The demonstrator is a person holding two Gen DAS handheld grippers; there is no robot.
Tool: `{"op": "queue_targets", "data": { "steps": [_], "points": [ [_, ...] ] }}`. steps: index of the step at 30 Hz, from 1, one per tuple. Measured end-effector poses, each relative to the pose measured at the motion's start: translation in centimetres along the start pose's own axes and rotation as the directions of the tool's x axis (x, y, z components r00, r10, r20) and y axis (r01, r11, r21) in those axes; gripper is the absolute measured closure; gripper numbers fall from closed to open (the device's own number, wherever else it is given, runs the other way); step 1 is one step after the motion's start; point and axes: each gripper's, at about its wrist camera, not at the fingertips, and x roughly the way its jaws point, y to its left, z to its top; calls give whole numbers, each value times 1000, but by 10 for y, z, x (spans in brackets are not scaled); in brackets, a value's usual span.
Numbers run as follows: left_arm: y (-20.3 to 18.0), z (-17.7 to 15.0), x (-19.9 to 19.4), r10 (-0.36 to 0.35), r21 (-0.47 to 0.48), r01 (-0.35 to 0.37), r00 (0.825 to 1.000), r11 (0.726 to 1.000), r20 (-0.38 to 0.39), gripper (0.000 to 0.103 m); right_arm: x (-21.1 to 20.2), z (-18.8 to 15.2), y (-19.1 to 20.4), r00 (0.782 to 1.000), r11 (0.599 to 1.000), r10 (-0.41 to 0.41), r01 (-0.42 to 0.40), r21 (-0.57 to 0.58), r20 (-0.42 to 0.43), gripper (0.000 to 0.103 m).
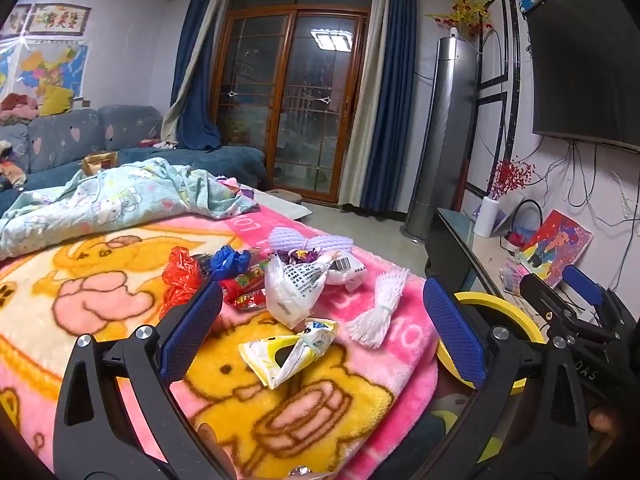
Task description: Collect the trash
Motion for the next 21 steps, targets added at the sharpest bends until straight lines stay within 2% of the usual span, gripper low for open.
{"op": "queue_targets", "data": {
  "steps": [21],
  "points": [
    [0,0,0,-2,3,2,1000,1000,-3,11,2,-4,-2,1000,1000,-3,3,3,-14,6]
  ]
}}
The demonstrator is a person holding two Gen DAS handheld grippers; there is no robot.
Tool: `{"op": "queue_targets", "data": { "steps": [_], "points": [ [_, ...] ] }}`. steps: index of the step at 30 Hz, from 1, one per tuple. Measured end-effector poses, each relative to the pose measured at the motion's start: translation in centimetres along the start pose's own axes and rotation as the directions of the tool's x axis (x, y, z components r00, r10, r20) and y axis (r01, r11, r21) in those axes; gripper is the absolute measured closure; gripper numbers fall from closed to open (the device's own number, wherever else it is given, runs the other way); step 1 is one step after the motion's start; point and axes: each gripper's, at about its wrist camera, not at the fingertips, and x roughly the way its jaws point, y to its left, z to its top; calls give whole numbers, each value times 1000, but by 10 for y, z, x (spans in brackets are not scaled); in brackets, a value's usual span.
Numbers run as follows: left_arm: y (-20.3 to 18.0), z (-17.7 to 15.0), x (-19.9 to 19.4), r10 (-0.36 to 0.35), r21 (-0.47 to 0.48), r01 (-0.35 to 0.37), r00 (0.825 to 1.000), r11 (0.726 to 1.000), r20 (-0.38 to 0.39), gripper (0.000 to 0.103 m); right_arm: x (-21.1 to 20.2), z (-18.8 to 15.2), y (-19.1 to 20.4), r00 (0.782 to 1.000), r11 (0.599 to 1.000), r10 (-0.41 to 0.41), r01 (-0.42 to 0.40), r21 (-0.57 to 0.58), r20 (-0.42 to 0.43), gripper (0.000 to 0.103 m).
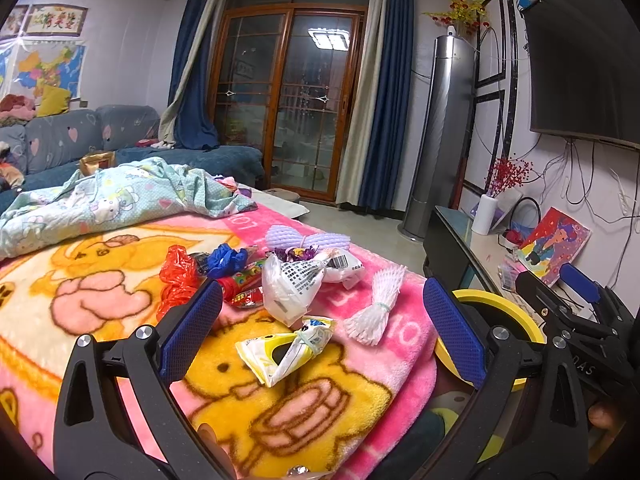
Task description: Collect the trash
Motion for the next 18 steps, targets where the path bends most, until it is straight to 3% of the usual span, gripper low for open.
{"op": "queue_targets", "data": {
  "steps": [18],
  "points": [
    [0,0,0,2,0,-2,1000,1000,-1,11,1,0,0,1000,1000,-1,1,2,-5,6]
  ]
}}
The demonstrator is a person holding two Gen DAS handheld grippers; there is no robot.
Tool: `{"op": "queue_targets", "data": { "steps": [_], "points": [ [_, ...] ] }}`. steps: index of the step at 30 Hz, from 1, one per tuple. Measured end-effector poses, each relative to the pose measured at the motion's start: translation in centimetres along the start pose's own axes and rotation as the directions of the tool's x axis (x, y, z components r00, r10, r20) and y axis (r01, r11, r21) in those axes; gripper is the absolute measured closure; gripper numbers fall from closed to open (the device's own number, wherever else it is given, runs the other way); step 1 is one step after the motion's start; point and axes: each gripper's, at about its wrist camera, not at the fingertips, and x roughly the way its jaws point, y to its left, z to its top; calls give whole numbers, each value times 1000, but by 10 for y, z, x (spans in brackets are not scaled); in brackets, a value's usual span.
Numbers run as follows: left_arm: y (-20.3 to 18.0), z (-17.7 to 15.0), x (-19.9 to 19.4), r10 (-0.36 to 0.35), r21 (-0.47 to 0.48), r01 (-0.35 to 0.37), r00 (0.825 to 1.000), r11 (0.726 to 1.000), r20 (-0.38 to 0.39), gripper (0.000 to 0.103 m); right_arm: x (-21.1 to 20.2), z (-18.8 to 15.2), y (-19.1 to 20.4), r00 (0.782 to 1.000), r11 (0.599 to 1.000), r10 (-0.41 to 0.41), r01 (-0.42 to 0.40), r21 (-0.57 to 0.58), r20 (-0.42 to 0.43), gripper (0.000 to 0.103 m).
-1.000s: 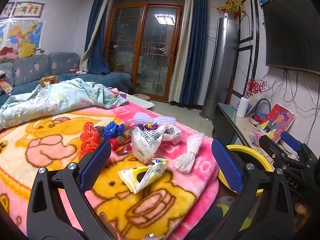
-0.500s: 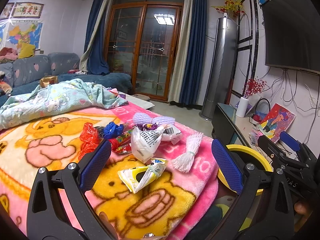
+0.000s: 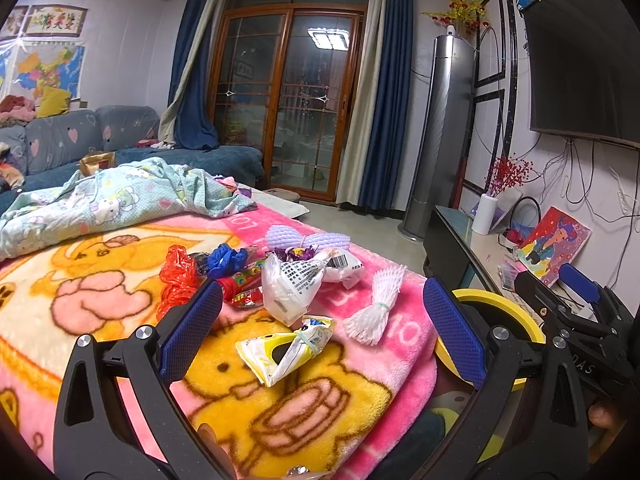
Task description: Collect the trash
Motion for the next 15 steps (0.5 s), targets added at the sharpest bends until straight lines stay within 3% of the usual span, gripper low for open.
{"op": "queue_targets", "data": {
  "steps": [9,15],
  "points": [
    [0,0,0,2,-1,-2,1000,1000,-1,11,1,-12,-1,1000,1000,9,-9,-5,-4,6],
    [7,-3,3,14,-22,-14,1000,1000,-2,11,2,-11,11,998,998,57,-58,-34,-20,6]
  ]
}}
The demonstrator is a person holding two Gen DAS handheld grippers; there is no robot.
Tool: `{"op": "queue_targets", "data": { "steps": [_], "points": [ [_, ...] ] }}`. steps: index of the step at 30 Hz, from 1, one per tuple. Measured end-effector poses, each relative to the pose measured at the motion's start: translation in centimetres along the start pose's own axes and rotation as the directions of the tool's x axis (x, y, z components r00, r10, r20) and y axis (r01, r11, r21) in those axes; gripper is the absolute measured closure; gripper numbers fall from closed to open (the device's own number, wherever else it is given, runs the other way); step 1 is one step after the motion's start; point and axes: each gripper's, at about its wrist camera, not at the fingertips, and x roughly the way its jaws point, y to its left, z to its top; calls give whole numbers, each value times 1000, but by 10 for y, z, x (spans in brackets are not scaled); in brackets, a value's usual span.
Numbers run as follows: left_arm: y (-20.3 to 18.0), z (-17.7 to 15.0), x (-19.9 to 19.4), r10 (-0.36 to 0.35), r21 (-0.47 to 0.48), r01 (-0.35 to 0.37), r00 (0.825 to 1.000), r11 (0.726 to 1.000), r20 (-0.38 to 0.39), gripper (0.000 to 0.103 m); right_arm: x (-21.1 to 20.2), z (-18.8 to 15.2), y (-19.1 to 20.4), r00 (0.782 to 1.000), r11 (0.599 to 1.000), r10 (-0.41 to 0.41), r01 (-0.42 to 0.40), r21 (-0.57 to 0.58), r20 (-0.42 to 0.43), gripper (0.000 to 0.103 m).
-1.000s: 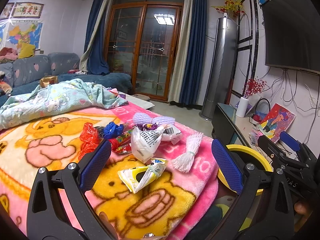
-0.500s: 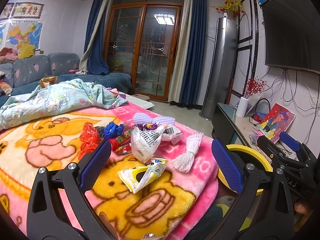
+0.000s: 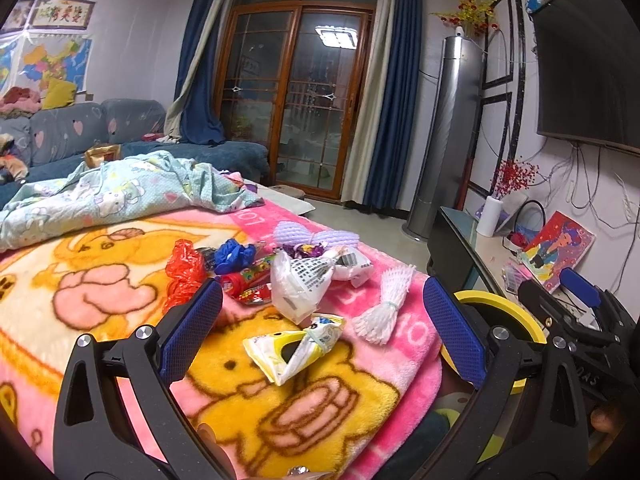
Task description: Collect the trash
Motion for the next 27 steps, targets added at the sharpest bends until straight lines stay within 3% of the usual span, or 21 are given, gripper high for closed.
{"op": "queue_targets", "data": {
  "steps": [13,25,27],
  "points": [
    [58,5,6,124,-103,-127,992,987,-28,11,30,10,46,981,987,158,-160,-11,-113,6],
    [112,12,6,212,-174,-215,977,961,-37,11,75,3,88,941,974,213,-226,-19,-261,6],
    [120,13,8,227,-174,-231,973,957,-45,11,87,-1,92,935,975,206,-220,-15,-287,11]
  ]
}}
